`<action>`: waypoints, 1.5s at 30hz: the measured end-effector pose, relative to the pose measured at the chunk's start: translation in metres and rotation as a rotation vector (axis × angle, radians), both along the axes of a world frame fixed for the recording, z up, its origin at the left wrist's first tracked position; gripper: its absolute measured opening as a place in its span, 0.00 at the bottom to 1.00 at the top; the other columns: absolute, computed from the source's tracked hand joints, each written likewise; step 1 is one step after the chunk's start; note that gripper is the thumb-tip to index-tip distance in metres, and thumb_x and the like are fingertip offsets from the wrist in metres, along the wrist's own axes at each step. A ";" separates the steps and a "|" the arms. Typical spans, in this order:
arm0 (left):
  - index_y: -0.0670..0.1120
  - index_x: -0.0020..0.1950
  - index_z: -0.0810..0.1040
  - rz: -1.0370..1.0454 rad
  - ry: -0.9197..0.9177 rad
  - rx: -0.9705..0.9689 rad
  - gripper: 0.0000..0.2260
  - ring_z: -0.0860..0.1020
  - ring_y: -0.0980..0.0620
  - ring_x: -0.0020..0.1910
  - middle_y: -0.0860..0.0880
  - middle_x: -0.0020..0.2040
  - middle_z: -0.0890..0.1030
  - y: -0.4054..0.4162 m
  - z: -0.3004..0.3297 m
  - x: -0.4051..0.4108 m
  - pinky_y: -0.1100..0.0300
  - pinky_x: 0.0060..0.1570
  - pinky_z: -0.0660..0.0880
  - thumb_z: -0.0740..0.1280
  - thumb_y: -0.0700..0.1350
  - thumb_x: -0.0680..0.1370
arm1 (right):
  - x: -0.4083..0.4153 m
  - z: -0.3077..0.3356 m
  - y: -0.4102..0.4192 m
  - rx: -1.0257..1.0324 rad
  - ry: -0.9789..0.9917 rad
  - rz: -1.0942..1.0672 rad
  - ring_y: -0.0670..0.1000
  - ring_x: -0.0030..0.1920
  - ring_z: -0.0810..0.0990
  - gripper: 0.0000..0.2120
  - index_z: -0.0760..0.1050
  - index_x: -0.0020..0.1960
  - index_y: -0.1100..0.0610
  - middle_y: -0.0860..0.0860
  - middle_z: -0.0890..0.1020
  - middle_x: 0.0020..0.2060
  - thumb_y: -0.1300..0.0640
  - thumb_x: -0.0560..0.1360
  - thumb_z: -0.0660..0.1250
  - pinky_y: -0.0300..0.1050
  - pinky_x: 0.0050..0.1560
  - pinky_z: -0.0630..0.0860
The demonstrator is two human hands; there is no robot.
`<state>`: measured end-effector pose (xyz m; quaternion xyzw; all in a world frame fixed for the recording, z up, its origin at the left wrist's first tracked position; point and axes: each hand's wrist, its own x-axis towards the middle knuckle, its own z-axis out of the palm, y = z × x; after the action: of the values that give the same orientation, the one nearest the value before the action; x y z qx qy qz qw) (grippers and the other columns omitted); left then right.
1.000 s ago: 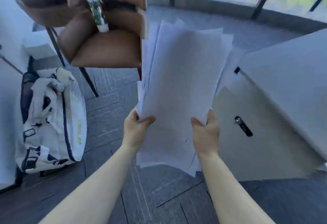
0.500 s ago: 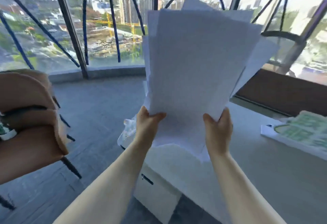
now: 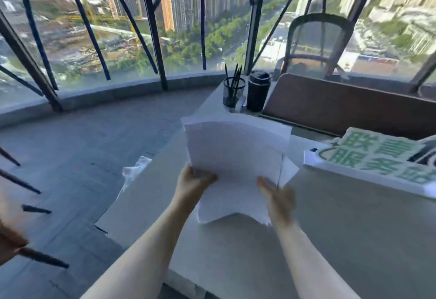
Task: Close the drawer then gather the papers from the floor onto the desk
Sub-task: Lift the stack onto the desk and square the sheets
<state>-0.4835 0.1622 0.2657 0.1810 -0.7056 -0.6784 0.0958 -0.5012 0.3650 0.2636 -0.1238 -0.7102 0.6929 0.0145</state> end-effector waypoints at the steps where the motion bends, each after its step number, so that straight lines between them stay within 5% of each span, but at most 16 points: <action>1: 0.48 0.46 0.80 -0.024 0.009 0.034 0.15 0.82 0.58 0.38 0.52 0.40 0.84 0.001 -0.001 -0.004 0.62 0.41 0.79 0.75 0.36 0.63 | -0.004 0.001 0.003 -0.024 0.046 0.014 0.42 0.36 0.82 0.03 0.83 0.42 0.56 0.47 0.84 0.37 0.64 0.71 0.74 0.28 0.33 0.73; 3: 0.48 0.50 0.79 -0.072 -0.031 0.088 0.18 0.83 0.52 0.45 0.47 0.47 0.85 0.002 -0.008 -0.010 0.58 0.47 0.80 0.75 0.38 0.62 | -0.006 -0.002 0.007 -0.042 0.065 0.013 0.42 0.44 0.85 0.12 0.82 0.54 0.58 0.47 0.87 0.44 0.65 0.71 0.74 0.32 0.41 0.77; 8: 0.39 0.46 0.82 -0.164 -0.174 0.055 0.09 0.81 0.45 0.43 0.42 0.43 0.84 -0.001 -0.027 -0.027 0.51 0.48 0.78 0.75 0.35 0.68 | -0.009 -0.002 0.010 -0.116 -0.019 -0.033 0.45 0.35 0.84 0.06 0.84 0.42 0.57 0.48 0.87 0.34 0.65 0.67 0.77 0.46 0.42 0.78; 12: 0.46 0.33 0.82 -0.224 -0.080 -0.075 0.04 0.75 0.54 0.34 0.54 0.31 0.80 -0.011 -0.011 -0.048 0.55 0.40 0.72 0.75 0.39 0.64 | -0.015 0.024 0.020 -0.054 0.188 -0.163 0.52 0.47 0.79 0.32 0.73 0.61 0.50 0.55 0.80 0.52 0.47 0.60 0.81 0.51 0.52 0.75; 14: 0.48 0.32 0.80 -0.275 -0.004 -0.213 0.06 0.72 0.58 0.32 0.58 0.28 0.77 -0.017 0.006 -0.062 0.57 0.38 0.70 0.73 0.39 0.65 | -0.019 0.053 0.027 0.131 0.301 -0.283 0.53 0.60 0.77 0.39 0.64 0.72 0.44 0.53 0.75 0.65 0.50 0.65 0.77 0.51 0.63 0.73; 17: 0.46 0.33 0.73 -0.348 0.116 -0.590 0.06 0.67 0.53 0.29 0.54 0.27 0.70 -0.019 0.040 -0.075 0.59 0.31 0.65 0.70 0.41 0.67 | -0.030 0.089 0.040 0.556 0.494 -0.279 0.52 0.73 0.67 0.46 0.56 0.78 0.49 0.50 0.68 0.74 0.52 0.66 0.77 0.54 0.72 0.63; 20: 0.49 0.28 0.65 -0.382 0.209 -0.969 0.13 0.67 0.47 0.30 0.50 0.27 0.69 -0.014 0.072 -0.081 0.57 0.29 0.64 0.66 0.43 0.70 | -0.036 0.108 0.045 0.748 0.473 -0.169 0.52 0.70 0.70 0.42 0.62 0.75 0.48 0.45 0.74 0.67 0.55 0.66 0.77 0.53 0.68 0.66; 23: 0.48 0.31 0.70 -0.448 0.270 -1.120 0.08 0.73 0.42 0.35 0.50 0.32 0.75 -0.008 0.088 -0.084 0.55 0.32 0.71 0.65 0.43 0.70 | -0.031 0.098 0.052 0.528 0.274 -0.004 0.50 0.54 0.81 0.23 0.77 0.60 0.48 0.40 0.82 0.50 0.58 0.66 0.76 0.47 0.52 0.76; 27: 0.51 0.34 0.69 -0.602 0.217 -1.231 0.08 0.77 0.40 0.41 0.47 0.38 0.78 0.003 0.080 -0.081 0.56 0.34 0.64 0.65 0.42 0.71 | -0.012 0.048 0.057 0.186 0.158 0.006 0.51 0.43 0.84 0.12 0.83 0.50 0.56 0.47 0.87 0.40 0.67 0.68 0.75 0.47 0.47 0.79; 31: 0.48 0.42 0.75 -0.732 0.115 -1.333 0.01 0.78 0.38 0.46 0.44 0.44 0.82 0.016 0.051 -0.076 0.54 0.36 0.68 0.64 0.43 0.72 | 0.003 -0.006 0.055 0.100 -0.070 0.088 0.53 0.43 0.86 0.15 0.85 0.46 0.55 0.54 0.88 0.43 0.56 0.60 0.79 0.56 0.51 0.81; 34: 0.47 0.44 0.75 -0.830 0.111 -1.395 0.03 0.77 0.38 0.48 0.44 0.47 0.82 0.029 0.037 -0.073 0.55 0.38 0.67 0.64 0.44 0.74 | -0.001 -0.036 0.054 0.154 -0.213 0.047 0.55 0.38 0.84 0.22 0.83 0.44 0.61 0.52 0.86 0.38 0.50 0.54 0.77 0.54 0.41 0.80; 39: 0.45 0.41 0.74 -0.815 0.207 -1.412 0.05 0.78 0.37 0.47 0.44 0.45 0.82 0.034 0.030 -0.072 0.55 0.38 0.63 0.63 0.46 0.74 | -0.007 -0.047 0.047 0.115 -0.176 -0.070 0.49 0.33 0.74 0.10 0.84 0.37 0.62 0.50 0.78 0.31 0.55 0.61 0.76 0.46 0.36 0.70; 43: 0.46 0.40 0.75 -0.695 0.202 -1.418 0.07 0.80 0.39 0.44 0.46 0.40 0.83 -0.008 0.027 -0.082 0.56 0.42 0.64 0.65 0.49 0.70 | -0.006 -0.048 0.053 0.099 -0.131 -0.120 0.47 0.34 0.75 0.15 0.83 0.39 0.66 0.51 0.79 0.30 0.54 0.60 0.77 0.45 0.36 0.71; 45: 0.46 0.40 0.77 -0.625 0.120 -1.425 0.07 0.81 0.40 0.44 0.45 0.41 0.84 -0.040 0.028 -0.087 0.55 0.44 0.67 0.65 0.49 0.70 | -0.008 -0.045 0.058 0.078 -0.117 -0.134 0.47 0.32 0.78 0.03 0.85 0.35 0.60 0.49 0.82 0.28 0.61 0.65 0.77 0.42 0.34 0.73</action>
<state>-0.5709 0.1226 0.2937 -0.1682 -0.9831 -0.0657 0.0314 -0.5093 0.4228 0.2186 -0.2106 -0.7264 0.6537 0.0245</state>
